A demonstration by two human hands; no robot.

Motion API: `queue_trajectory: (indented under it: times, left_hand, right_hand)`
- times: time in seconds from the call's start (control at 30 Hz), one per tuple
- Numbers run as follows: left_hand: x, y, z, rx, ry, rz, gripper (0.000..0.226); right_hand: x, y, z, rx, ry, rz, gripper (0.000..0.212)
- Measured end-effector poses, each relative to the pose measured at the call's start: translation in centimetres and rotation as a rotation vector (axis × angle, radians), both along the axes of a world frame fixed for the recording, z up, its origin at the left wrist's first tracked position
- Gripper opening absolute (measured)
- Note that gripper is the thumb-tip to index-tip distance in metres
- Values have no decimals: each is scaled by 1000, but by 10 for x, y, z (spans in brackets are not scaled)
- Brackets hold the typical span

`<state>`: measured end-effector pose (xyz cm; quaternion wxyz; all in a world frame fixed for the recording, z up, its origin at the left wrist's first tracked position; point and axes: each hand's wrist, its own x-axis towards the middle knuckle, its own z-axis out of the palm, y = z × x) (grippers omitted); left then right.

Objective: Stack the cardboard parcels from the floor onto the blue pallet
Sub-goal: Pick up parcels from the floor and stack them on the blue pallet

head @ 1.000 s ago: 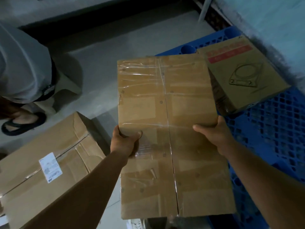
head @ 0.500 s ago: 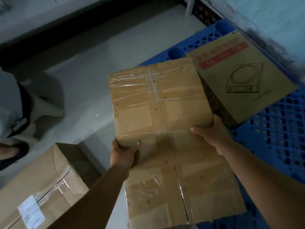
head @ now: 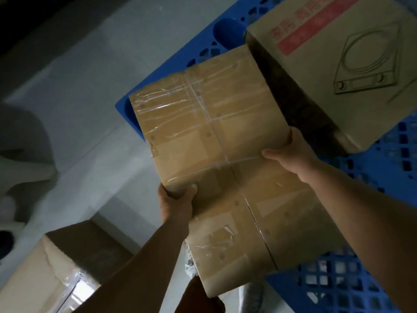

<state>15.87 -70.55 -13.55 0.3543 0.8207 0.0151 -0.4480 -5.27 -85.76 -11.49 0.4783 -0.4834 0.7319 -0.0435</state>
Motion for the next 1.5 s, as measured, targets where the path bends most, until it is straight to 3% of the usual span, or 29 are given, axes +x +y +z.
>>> queue_trajectory:
  times: [0.1, 0.43, 0.6, 0.77, 0.97, 1.13, 1.5]
  left_hand:
    - [3, -13, -21, 38, -1, -14, 76]
    - [0, -28, -37, 71, -5, -29, 77]
    - [-2, -31, -31, 100, -40, -99, 78]
    - [-17, -34, -23, 143, -73, -140, 68]
    - [-50, -37, -19, 184, -73, -171, 68]
    - [-78, -41, -20, 159, -44, -209, 60]
    - [-93, -75, -27, 202, -43, -351, 63]
  right_hand:
    - [4, -11, -28, -7, 45, -11, 107]
    - [11, -24, -52, -20, 160, 36, 113]
    - [15, 9, -44, -76, 328, 89, 109]
    - [0, 74, -38, 102, 376, 1, 113]
    - [-35, 130, -28, 210, 341, -159, 110]
    - [-59, 143, -35, 100, 211, -323, 92]
    - [-87, 114, -33, 69, 101, -328, 97]
